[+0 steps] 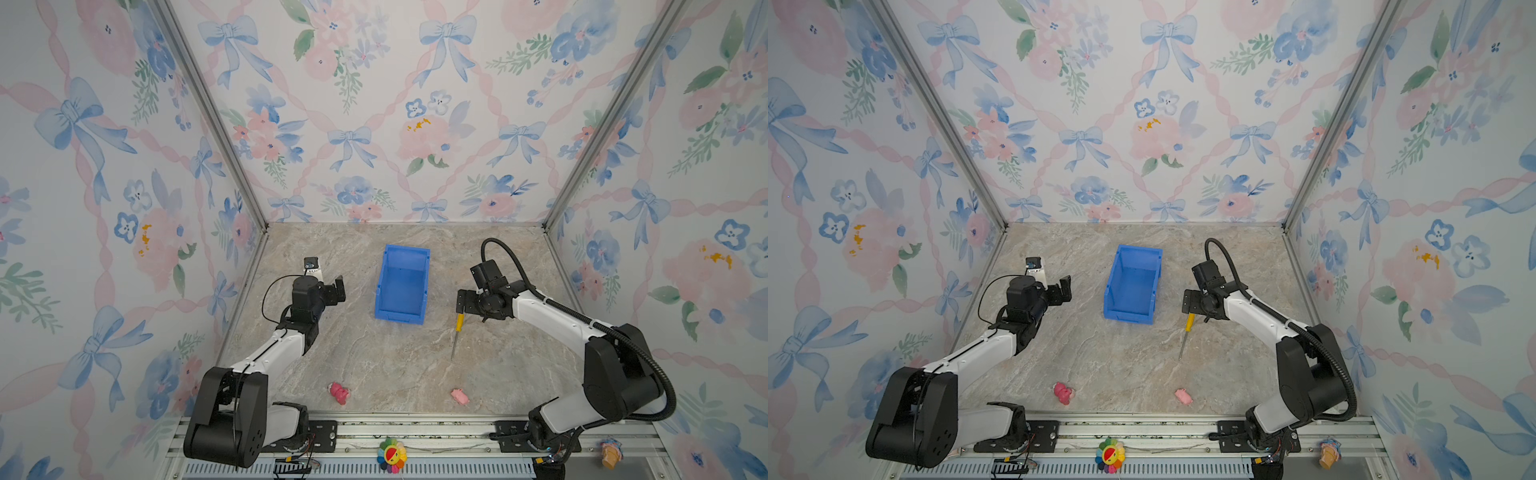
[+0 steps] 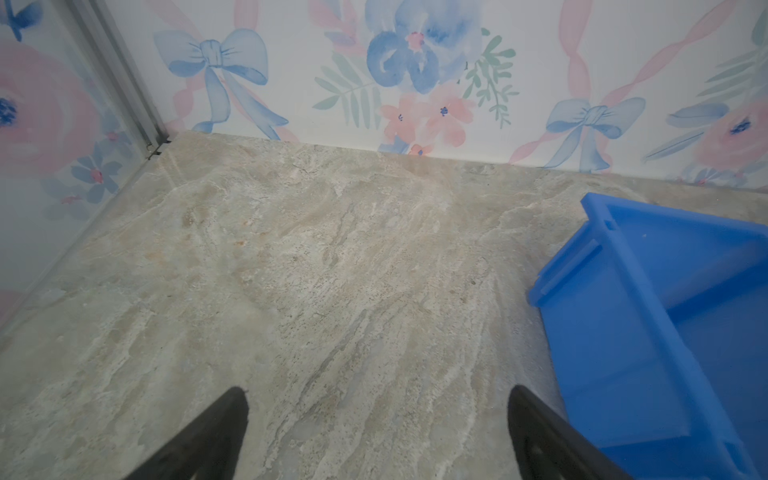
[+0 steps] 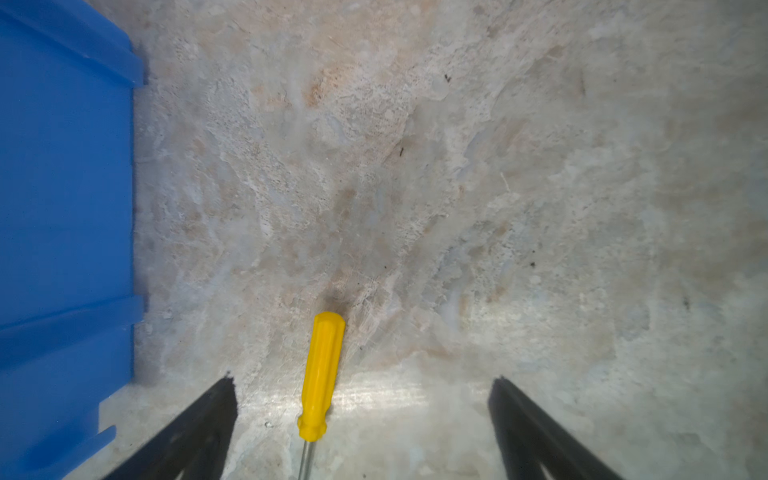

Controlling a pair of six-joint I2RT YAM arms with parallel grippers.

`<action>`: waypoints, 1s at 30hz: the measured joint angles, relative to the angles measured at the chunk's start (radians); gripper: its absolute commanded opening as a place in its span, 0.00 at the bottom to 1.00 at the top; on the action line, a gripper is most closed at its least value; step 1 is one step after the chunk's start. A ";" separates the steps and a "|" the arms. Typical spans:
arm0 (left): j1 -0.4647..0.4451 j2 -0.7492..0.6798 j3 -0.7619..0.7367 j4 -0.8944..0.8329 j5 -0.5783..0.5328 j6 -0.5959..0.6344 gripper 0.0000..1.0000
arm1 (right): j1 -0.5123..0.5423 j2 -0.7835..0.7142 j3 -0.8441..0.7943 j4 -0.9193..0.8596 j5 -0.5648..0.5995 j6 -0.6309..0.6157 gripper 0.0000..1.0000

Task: Put the screwdriver in the bin
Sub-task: 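Move the right gripper over the yellow screwdriver while the left arm rises, then lower the right gripper and close it on the yellow screwdriver handle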

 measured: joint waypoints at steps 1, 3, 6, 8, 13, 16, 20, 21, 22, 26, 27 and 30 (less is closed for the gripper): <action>0.000 -0.007 0.005 -0.010 0.043 -0.017 0.98 | 0.004 0.008 0.000 -0.004 0.000 0.014 0.97; -0.001 -0.015 0.016 -0.035 0.132 -0.048 0.98 | 0.014 0.026 0.004 -0.016 -0.001 0.038 0.97; -0.013 -0.016 0.048 -0.088 0.252 -0.089 0.98 | 0.039 0.060 0.022 -0.031 -0.002 0.058 0.97; -0.029 -0.016 0.069 -0.119 0.321 -0.101 0.98 | 0.058 0.082 0.037 -0.033 -0.002 0.067 1.00; -0.075 -0.037 0.080 -0.179 0.438 -0.105 0.98 | 0.081 0.117 0.048 -0.033 -0.002 0.093 0.93; -0.098 -0.064 0.080 -0.202 0.497 -0.102 0.98 | 0.084 0.143 0.048 -0.033 -0.002 0.108 0.88; -0.141 -0.090 0.084 -0.240 0.543 -0.073 0.98 | 0.089 0.166 0.048 -0.033 -0.001 0.124 0.80; -0.154 -0.092 0.085 -0.247 0.546 -0.066 0.98 | 0.091 0.171 0.049 -0.033 -0.001 0.124 0.79; -0.171 -0.093 0.086 -0.253 0.547 -0.058 0.98 | 0.095 0.176 0.049 -0.032 0.000 0.126 0.77; -0.222 -0.093 0.086 -0.277 0.546 -0.037 0.98 | 0.109 0.195 0.051 -0.032 0.003 0.134 0.70; -0.230 -0.093 0.086 -0.280 0.545 -0.035 0.98 | 0.110 0.199 0.052 -0.032 0.003 0.135 0.67; -0.251 -0.094 0.086 -0.291 0.537 -0.032 0.98 | 0.111 0.212 0.056 -0.033 0.007 0.135 0.60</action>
